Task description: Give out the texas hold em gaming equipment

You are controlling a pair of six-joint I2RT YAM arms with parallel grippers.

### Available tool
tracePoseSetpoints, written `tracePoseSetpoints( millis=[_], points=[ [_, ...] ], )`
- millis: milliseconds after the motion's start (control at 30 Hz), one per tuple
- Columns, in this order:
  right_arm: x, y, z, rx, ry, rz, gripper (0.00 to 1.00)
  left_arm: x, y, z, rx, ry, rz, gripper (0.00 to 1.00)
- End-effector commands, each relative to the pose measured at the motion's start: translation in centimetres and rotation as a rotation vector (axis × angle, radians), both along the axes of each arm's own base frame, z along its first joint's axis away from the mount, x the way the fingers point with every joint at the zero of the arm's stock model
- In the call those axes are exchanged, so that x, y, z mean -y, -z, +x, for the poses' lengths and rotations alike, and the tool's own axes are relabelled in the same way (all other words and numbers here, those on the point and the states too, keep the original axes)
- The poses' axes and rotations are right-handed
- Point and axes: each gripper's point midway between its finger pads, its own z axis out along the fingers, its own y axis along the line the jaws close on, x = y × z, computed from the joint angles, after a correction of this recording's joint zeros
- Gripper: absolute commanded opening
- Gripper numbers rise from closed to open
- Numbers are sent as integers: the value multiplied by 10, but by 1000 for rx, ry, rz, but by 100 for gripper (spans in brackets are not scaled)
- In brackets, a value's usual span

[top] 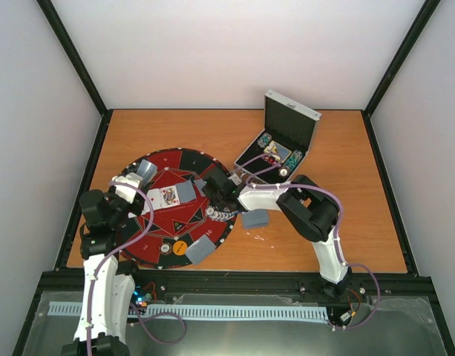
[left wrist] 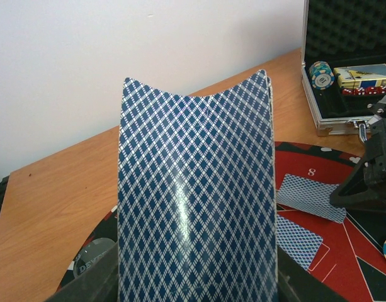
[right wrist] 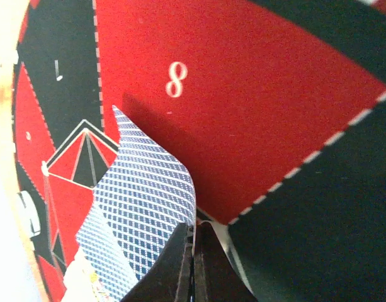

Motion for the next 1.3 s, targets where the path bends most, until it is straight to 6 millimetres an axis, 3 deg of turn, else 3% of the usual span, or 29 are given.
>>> tracePoseSetpoints(
  millis=[0,400,600,800,1133,1267],
  points=[
    [-10,-4,9,-3,22,28,3,4,-15,-1,47,20,0,40],
    [-10,3,4,-33,31,41,4,4,-14,-1,46,22,6,40],
    [-16,3,2,-38,3,65,14,4,-13,-1,43,22,8,40],
    [-19,-19,7,26,-51,50,22,4,-14,-1,43,23,7,40],
    [-6,-26,-4,18,-98,22,42,4,-14,-1,44,23,9,40],
    [-2,-41,-2,54,-117,-1,50,4,-14,-1,43,23,8,40]
  ],
)
